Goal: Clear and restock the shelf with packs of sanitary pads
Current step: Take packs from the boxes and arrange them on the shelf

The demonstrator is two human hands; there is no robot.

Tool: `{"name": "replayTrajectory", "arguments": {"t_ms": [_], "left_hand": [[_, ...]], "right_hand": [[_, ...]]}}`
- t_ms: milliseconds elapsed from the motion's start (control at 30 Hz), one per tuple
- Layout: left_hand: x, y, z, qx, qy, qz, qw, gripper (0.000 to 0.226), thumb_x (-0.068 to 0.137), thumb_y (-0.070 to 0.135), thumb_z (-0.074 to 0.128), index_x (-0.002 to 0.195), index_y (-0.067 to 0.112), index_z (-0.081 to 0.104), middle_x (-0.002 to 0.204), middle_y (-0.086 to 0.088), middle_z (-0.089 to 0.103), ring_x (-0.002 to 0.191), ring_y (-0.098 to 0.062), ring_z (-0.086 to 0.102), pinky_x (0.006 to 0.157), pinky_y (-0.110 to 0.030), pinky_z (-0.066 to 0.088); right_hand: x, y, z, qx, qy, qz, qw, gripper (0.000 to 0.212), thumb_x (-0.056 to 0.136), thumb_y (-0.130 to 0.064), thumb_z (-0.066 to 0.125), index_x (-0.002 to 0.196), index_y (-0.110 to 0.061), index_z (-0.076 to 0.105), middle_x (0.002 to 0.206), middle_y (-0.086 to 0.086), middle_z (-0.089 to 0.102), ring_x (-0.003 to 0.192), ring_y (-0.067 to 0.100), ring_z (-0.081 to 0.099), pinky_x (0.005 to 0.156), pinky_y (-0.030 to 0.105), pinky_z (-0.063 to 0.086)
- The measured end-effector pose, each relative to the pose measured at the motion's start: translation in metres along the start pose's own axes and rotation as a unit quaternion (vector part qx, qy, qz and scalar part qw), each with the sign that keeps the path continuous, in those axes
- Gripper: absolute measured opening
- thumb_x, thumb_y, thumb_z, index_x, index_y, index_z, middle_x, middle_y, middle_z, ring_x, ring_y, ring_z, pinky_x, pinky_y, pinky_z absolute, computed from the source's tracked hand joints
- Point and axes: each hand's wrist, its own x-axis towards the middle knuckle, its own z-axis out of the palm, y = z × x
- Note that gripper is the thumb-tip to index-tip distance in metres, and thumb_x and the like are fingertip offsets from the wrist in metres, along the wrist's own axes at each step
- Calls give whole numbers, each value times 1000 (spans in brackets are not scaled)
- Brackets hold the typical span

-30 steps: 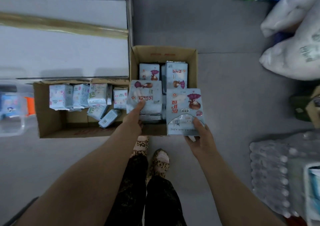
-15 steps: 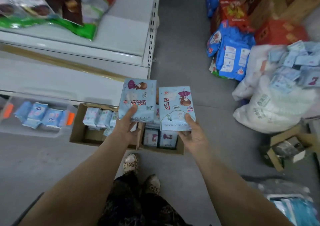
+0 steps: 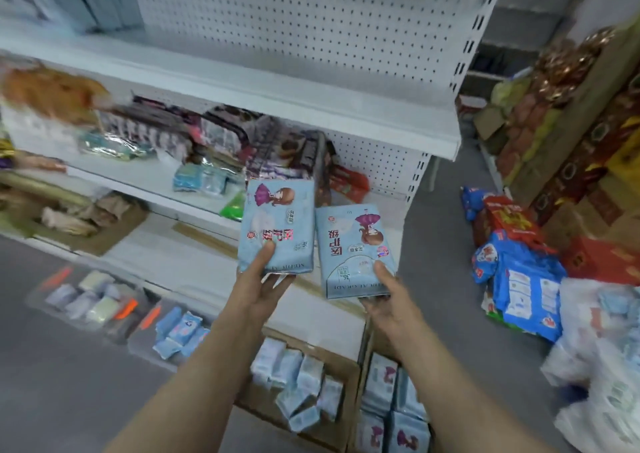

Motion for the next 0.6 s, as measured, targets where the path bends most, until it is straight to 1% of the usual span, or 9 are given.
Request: {"name": "replayTrajectory", "arguments": {"t_ms": [33, 100, 133, 200, 300, 367, 433, 533, 600], "left_hand": [[1, 26, -3, -7, -10, 14, 1000, 57, 82, 22, 74, 136, 18, 57, 124, -10, 70, 114, -27, 66, 87, -47, 59], [1, 80, -12, -18, -34, 43, 998, 53, 83, 22, 72, 134, 19, 58, 125, -9, 69, 118, -27, 64, 92, -48, 56], [2, 106, -18, -22, -47, 57, 997, 54, 82, 22, 72, 133, 20, 58, 124, -9, 70, 119, -26, 64, 96, -50, 54], [2, 158, -30, -29, -65, 86, 994, 58, 78, 22, 74, 133, 20, 58, 123, -8, 70, 118, -26, 65, 101, -52, 50], [2, 229, -48, -31, -80, 122, 989, 56, 77, 22, 74, 131, 20, 60, 125, -9, 70, 116, -27, 65, 100, -52, 49], [0, 270, -59, -25, -87, 144, 985, 56, 77, 22, 74, 131, 20, 60, 125, -10, 69, 118, -28, 64, 102, -54, 48], [-2, 307, -68, -19, -88, 159, 983, 60, 77, 22, 74, 134, 18, 58, 125, -11, 69, 119, -29, 63, 104, -55, 46], [2, 356, -79, -19, -85, 168, 982, 65, 75, 22, 76, 136, 17, 57, 124, -11, 69, 119, -30, 63, 101, -53, 49], [7, 384, -87, -11, -91, 175, 980, 63, 75, 22, 77, 135, 18, 58, 121, -10, 71, 112, -27, 68, 94, -51, 54]], "right_hand": [[-3, 2, 26, 0, -17, -7, 1000, 50, 77, -20, 77, 124, -15, 62, 118, 9, 72, 111, 24, 67, 89, 47, 59], [-9, 10, 81, 8, -57, -21, 998, 37, 84, -18, 72, 120, -16, 64, 113, 8, 74, 103, 21, 68, 86, 43, 58], [-12, 14, 107, 12, -76, -27, 997, 36, 84, -18, 71, 119, -16, 64, 112, 8, 74, 101, 21, 69, 86, 42, 58], [-17, 24, 159, 11, -108, -45, 993, 41, 80, -20, 72, 121, -17, 65, 114, 8, 74, 102, 22, 70, 86, 42, 60], [-24, 37, 229, 27, -143, -69, 987, 43, 80, -17, 72, 122, -14, 66, 118, 10, 73, 109, 26, 68, 86, 44, 60], [-30, 45, 273, 48, -167, -71, 982, 33, 84, -13, 69, 117, -12, 67, 112, 11, 74, 109, 28, 67, 86, 45, 60], [-38, 51, 315, 67, -175, -72, 980, 24, 88, -12, 67, 112, -11, 66, 101, 11, 77, 106, 28, 67, 80, 42, 62], [-43, 54, 375, 69, -183, -79, 977, 29, 86, -14, 70, 114, -9, 65, 97, 11, 78, 106, 29, 67, 71, 39, 64], [-41, 54, 412, 50, -176, -90, 979, 28, 87, -14, 72, 114, -9, 65, 99, 11, 77, 104, 28, 68, 66, 37, 63]]}}
